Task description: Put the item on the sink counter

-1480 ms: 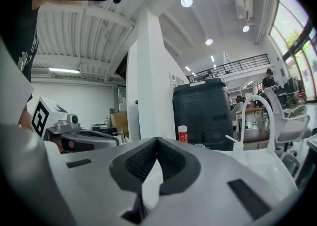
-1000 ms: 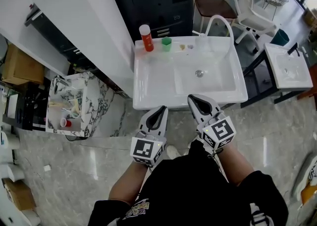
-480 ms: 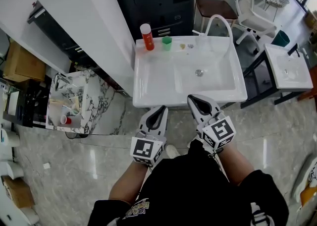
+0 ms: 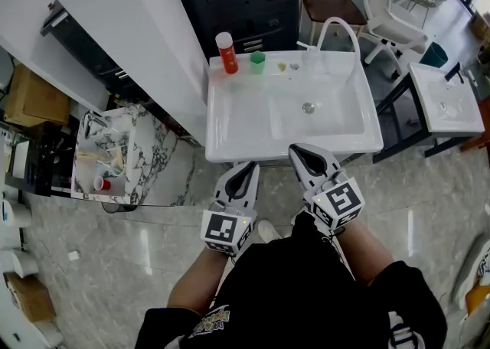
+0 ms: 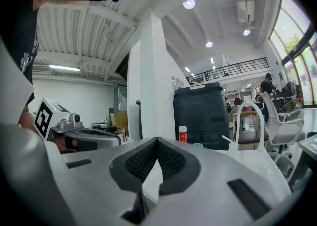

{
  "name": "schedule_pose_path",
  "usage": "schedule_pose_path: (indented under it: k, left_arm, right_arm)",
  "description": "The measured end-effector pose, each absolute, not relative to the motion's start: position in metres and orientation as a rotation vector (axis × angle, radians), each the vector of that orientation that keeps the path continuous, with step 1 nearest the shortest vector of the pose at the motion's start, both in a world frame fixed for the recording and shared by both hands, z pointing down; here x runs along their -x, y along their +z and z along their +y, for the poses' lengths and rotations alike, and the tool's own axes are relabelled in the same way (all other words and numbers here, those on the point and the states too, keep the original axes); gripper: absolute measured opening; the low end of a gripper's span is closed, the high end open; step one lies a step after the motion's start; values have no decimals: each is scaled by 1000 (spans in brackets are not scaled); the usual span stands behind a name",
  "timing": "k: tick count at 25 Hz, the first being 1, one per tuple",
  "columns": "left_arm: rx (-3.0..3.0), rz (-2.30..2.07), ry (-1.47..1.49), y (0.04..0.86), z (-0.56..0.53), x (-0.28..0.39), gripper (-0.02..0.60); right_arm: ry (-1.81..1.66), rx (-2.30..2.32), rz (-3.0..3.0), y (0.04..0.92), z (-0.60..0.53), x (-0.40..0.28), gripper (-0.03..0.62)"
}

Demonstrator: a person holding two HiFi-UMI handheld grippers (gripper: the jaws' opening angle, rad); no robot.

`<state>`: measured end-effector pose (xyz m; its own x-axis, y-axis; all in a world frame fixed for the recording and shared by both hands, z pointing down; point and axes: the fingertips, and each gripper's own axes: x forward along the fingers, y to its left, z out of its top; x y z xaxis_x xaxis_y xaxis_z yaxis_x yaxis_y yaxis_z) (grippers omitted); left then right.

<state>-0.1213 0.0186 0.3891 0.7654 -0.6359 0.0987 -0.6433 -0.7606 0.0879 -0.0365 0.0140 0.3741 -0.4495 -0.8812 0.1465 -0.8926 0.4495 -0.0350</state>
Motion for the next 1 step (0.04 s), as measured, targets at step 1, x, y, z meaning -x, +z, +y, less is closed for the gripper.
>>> schedule_pose_path:
  k: [1]
  left_arm:
    - [-2843, -1034, 96, 390, 19, 121, 21]
  right_arm:
    - [161, -1588, -2582, 374, 14, 36, 54]
